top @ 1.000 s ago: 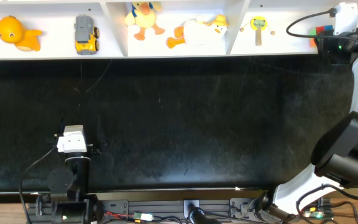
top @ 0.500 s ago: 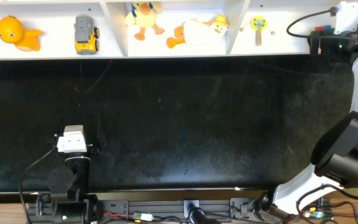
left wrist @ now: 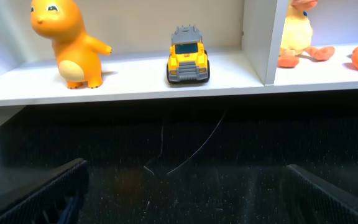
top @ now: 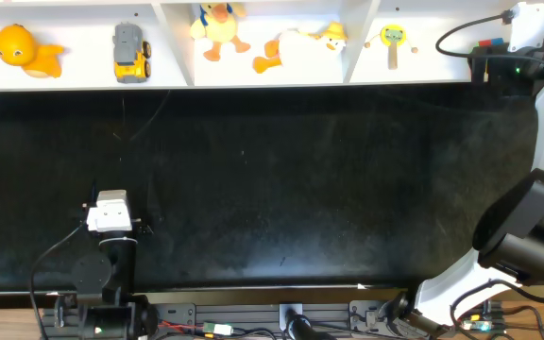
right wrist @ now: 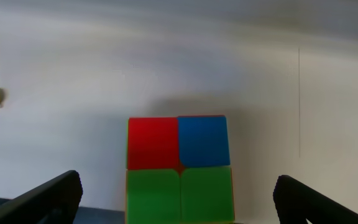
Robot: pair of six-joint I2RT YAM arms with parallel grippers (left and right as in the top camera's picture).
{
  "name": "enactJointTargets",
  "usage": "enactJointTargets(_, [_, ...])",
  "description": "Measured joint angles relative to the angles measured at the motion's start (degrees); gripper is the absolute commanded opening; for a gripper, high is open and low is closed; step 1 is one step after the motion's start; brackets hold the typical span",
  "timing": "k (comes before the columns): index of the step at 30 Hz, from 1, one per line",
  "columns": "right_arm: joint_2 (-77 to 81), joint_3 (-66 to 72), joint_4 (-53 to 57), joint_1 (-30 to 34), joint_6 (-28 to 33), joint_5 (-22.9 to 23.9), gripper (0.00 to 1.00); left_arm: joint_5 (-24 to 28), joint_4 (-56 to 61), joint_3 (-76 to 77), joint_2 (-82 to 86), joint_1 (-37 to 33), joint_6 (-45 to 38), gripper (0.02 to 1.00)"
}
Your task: Store Toys
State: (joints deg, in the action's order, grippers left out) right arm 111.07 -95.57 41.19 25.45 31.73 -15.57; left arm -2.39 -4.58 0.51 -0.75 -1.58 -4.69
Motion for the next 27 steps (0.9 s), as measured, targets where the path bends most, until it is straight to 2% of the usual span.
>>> enactJointTargets(11, [-3.08,1.01,0.35,0.00,-0.26,0.35,0.996,0.00,0.00,0.00,0.00,0.00,0.00,0.998])
enactJointTargets(27, [-24.11,28.72,-6.36,-0.09,-0.63,3.76,0.993,-0.02,0.00,0.00,0.00,0.00,0.00,0.998])
